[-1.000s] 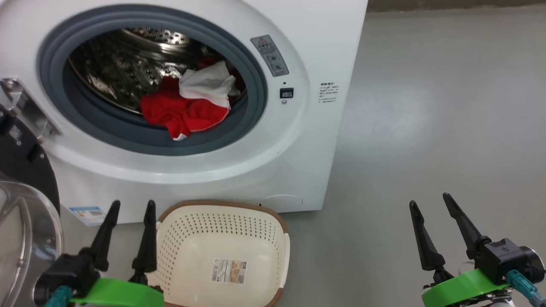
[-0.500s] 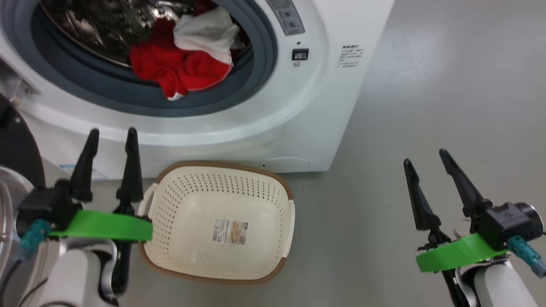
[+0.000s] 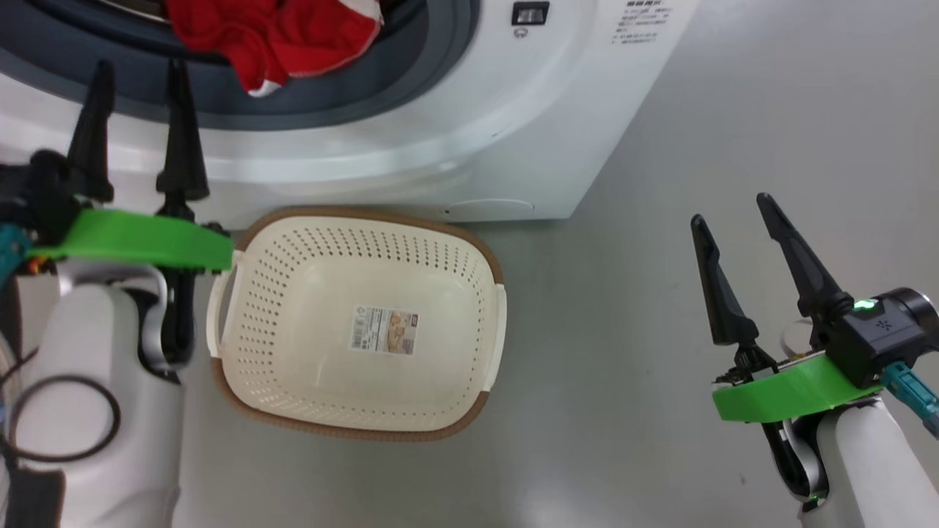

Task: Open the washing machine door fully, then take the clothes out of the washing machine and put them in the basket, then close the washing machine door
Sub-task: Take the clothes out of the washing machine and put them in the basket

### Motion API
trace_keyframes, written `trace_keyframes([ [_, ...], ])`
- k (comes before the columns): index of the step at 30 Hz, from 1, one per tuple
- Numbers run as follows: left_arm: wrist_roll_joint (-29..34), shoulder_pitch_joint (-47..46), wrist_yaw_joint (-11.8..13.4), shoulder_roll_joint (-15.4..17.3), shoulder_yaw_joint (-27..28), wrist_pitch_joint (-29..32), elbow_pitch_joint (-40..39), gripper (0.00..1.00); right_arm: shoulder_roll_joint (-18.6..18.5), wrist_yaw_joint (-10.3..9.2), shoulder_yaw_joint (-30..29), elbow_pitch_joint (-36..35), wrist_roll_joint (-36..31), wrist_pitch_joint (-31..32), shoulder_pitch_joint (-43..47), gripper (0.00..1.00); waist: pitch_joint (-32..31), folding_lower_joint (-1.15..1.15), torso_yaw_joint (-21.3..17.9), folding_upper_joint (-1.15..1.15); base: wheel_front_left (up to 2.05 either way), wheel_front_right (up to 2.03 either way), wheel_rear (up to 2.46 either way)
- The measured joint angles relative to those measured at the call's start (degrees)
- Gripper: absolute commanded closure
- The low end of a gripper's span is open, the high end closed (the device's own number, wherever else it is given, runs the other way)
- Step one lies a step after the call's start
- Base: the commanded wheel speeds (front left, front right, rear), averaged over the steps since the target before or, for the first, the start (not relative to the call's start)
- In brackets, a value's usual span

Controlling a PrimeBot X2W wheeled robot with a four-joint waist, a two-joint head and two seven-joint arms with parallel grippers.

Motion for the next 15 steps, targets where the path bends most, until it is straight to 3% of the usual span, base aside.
trace_keyframes([
  [9, 0.7, -11.0, 0.0, 0.0, -0.1, 0.0, 9.9, 0.00, 0.0, 0.00, 0.2, -0.2, -0.4, 0.0, -1.6, 0.00, 4.8, 0.00, -1.1, 0.00, 0.00, 0.00, 0.00],
  [15, 2.4, -17.9, 1.5, 0.6, -0.7, 1.1, 17.4, 0.00, 0.0, 0.00, 0.2, -0.4, -0.4, 0.0, -3.2, 0.00, 7.3, 0.00, -2.5, 0.00, 0.00, 0.00, 0.00],
])
